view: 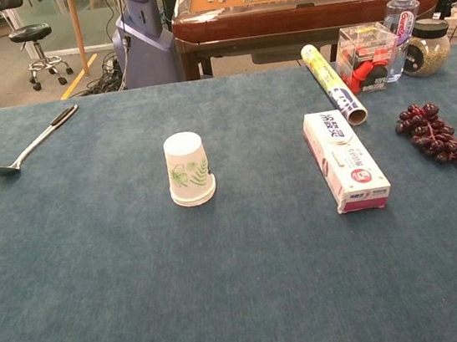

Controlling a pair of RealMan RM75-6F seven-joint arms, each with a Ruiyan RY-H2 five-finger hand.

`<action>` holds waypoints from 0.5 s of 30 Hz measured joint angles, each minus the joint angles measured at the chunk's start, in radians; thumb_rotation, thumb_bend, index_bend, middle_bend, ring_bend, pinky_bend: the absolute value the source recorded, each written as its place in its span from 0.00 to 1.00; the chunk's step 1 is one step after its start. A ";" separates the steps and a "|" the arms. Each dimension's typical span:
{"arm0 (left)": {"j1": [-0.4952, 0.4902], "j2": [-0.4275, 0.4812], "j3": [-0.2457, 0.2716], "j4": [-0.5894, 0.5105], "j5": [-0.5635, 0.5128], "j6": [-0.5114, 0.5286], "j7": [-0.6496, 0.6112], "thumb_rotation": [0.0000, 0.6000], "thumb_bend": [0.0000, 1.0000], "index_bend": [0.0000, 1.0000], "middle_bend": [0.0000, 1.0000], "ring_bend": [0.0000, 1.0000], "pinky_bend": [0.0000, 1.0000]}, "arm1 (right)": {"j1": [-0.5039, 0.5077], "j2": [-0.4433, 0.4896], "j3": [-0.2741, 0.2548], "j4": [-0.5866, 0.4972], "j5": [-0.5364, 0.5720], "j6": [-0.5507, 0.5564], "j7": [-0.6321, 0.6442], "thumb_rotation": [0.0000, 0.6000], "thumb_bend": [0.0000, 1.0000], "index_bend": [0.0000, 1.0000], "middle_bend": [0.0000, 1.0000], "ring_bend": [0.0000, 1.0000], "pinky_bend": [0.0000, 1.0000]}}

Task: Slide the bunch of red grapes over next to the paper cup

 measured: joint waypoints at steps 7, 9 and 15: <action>0.004 0.000 0.008 0.000 -0.004 -0.007 0.011 1.00 0.20 0.45 0.32 0.23 0.31 | 0.013 -0.023 0.009 0.013 -0.002 -0.002 -0.010 1.00 0.03 0.21 0.32 0.30 0.49; 0.004 0.006 0.009 -0.002 -0.010 -0.013 0.011 1.00 0.20 0.46 0.32 0.24 0.32 | 0.016 -0.041 0.017 0.029 -0.001 0.004 0.000 1.00 0.13 0.24 0.34 0.30 0.49; 0.009 0.018 0.005 -0.009 -0.017 -0.007 -0.011 1.00 0.20 0.47 0.34 0.25 0.35 | 0.050 -0.077 0.061 0.063 0.050 -0.026 0.001 1.00 0.58 0.26 0.35 0.30 0.49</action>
